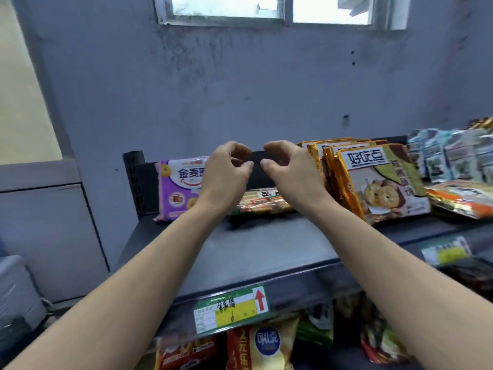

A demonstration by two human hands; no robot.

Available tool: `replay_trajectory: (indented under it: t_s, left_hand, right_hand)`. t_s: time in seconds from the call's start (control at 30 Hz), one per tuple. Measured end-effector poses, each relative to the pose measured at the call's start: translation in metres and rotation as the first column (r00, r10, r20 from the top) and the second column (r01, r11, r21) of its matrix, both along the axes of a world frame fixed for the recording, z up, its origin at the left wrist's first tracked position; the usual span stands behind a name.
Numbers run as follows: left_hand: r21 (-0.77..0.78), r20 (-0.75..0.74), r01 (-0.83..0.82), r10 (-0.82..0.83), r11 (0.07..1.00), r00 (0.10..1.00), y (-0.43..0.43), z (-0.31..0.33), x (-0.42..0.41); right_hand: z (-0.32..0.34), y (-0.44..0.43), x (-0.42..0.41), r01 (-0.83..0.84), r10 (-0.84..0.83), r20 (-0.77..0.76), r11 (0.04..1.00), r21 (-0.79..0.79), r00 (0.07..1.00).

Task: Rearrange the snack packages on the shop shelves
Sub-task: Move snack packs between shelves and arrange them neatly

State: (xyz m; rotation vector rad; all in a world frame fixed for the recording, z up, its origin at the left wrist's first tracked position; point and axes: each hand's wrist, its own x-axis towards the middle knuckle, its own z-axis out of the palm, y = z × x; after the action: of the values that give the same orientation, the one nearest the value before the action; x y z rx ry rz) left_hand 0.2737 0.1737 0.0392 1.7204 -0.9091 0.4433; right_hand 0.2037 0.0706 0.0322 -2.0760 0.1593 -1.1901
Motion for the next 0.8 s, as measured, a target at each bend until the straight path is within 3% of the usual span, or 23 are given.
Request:
replay_trajectory:
  t_s: [0.17, 0.3, 0.47, 0.8]
  left_hand:
    - [0.002, -0.050, 0.351, -0.351, 0.936, 0.935, -0.071, -0.002, -0.076]
    - [0.021, -0.088, 0.497, -0.493, 0.868, 0.865, -0.125, -0.011, -0.130]
    - [0.073, -0.084, 0.547, -0.541, 0.834, 0.837, -0.188, -0.019, -0.188]
    - [0.136, -0.129, 0.612, -0.599, 0.779, 0.790, -0.320, -0.021, -0.303]
  right_hand:
    - [-0.008, -0.062, -0.082, 0.254, -0.254, -0.018, 0.967, 0.013, 0.967]
    - [-0.022, -0.115, -0.154, 0.424, -0.422, -0.053, 0.903, 0.067, 0.905]
    - [-0.031, -0.178, -0.235, 0.551, -0.549, -0.056, 0.828, 0.102, 0.834]
    - [-0.037, -0.298, -0.363, 0.622, -0.613, -0.105, 0.766, 0.165, 0.783]
